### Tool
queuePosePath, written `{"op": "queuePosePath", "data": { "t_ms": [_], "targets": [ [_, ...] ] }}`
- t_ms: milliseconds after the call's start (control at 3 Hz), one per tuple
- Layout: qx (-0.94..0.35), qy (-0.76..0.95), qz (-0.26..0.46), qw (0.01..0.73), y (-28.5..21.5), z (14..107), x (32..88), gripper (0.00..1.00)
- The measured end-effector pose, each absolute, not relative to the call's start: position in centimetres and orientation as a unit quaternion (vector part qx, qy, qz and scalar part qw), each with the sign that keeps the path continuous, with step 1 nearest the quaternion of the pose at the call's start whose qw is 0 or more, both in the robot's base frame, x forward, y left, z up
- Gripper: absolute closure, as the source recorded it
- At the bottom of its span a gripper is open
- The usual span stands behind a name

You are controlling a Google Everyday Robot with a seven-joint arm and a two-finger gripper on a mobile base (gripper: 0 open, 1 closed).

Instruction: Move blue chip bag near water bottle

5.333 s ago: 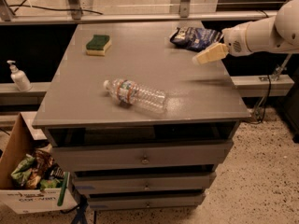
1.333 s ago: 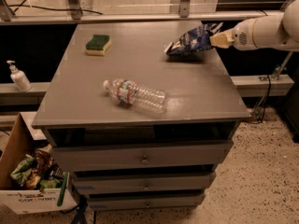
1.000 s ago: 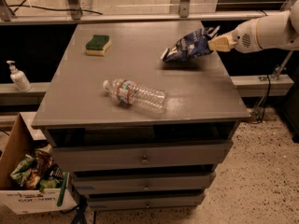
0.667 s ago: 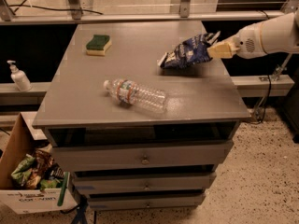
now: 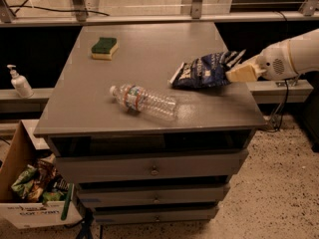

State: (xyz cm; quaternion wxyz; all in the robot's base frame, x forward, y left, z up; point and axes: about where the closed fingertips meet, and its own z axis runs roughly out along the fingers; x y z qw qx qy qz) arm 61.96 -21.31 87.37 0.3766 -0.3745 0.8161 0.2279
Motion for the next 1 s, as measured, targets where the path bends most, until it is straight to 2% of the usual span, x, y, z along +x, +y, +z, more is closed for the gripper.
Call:
{"op": "queuePosePath", "data": {
  "t_ms": [1000],
  "targets": [
    [-0.414, 0.815, 0.260, 0.312, -20.6, 85.3, 55.2, 1.00]
  ]
}}
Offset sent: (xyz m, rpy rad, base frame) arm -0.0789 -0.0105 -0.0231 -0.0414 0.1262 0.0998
